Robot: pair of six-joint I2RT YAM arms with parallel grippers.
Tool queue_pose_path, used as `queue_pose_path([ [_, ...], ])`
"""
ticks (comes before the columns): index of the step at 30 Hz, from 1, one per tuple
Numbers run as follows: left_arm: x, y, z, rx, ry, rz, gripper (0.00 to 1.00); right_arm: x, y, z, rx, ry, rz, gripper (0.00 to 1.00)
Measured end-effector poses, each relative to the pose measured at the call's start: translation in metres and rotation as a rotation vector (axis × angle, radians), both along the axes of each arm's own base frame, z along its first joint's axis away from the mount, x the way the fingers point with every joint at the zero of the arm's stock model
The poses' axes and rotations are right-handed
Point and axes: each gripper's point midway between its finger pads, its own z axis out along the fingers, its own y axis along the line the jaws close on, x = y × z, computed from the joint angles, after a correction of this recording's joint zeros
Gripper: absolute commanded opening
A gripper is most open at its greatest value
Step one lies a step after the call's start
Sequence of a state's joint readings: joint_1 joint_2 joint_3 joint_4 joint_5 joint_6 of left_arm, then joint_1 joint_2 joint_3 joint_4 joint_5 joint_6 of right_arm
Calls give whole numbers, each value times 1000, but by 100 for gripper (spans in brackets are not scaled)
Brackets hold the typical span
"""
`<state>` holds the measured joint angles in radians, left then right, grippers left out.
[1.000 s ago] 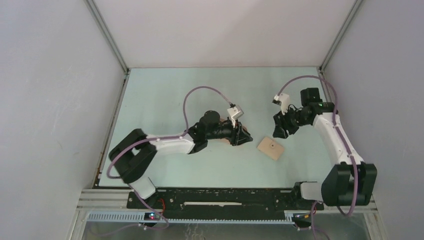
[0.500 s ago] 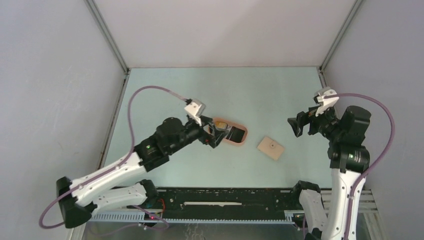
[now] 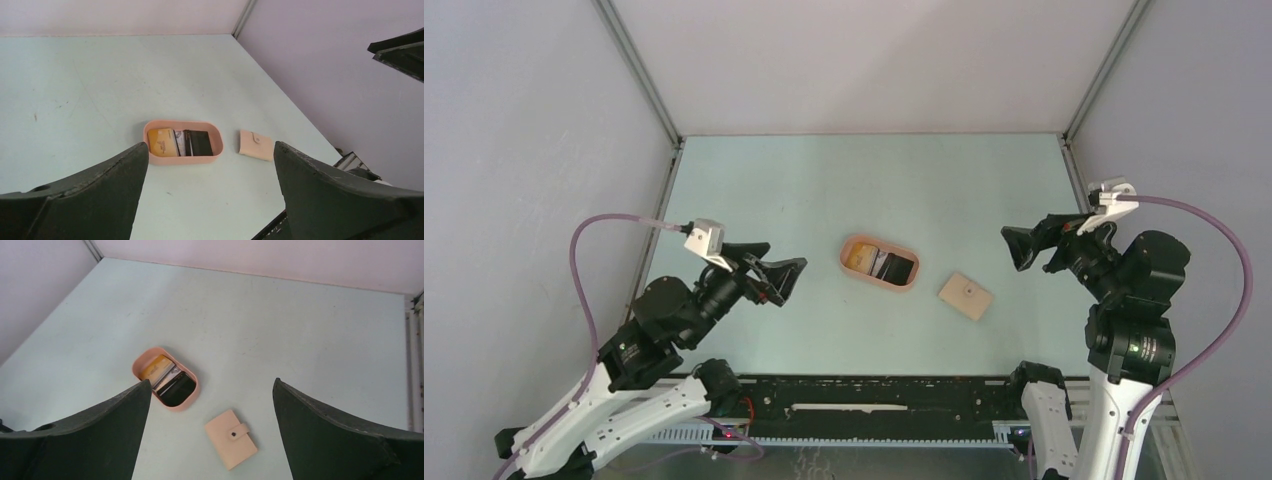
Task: Put the credit cards into the card holder
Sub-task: Reset both arms
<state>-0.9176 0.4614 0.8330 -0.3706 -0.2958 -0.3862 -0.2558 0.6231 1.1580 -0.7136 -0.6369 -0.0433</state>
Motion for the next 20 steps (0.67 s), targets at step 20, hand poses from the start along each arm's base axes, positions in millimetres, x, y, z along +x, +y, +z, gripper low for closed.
queue_pose_path([
  [20,6,23,-39,186,58,81,100,13,-2,-4,79,55,7,100],
])
